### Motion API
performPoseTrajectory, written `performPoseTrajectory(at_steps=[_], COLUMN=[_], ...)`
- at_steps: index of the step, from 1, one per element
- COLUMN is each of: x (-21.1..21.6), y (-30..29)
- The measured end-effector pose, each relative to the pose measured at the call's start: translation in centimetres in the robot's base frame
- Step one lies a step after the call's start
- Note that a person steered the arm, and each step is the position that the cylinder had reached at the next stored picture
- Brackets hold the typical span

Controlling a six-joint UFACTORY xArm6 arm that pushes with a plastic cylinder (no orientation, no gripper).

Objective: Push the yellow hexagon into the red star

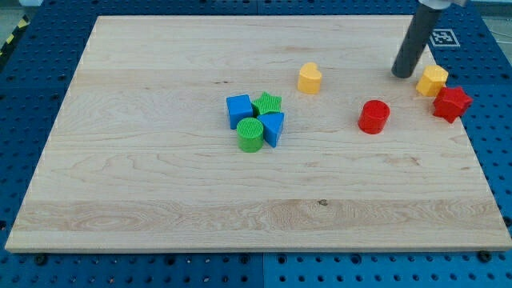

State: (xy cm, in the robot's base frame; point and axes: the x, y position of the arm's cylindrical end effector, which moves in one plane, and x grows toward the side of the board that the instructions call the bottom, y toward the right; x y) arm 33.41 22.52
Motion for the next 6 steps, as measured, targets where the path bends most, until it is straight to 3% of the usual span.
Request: performPoseTrajectory(at_steps=[3, 5, 6], x=[-3.0, -3.0, -0.8], y=[2.1, 3.8, 5.1])
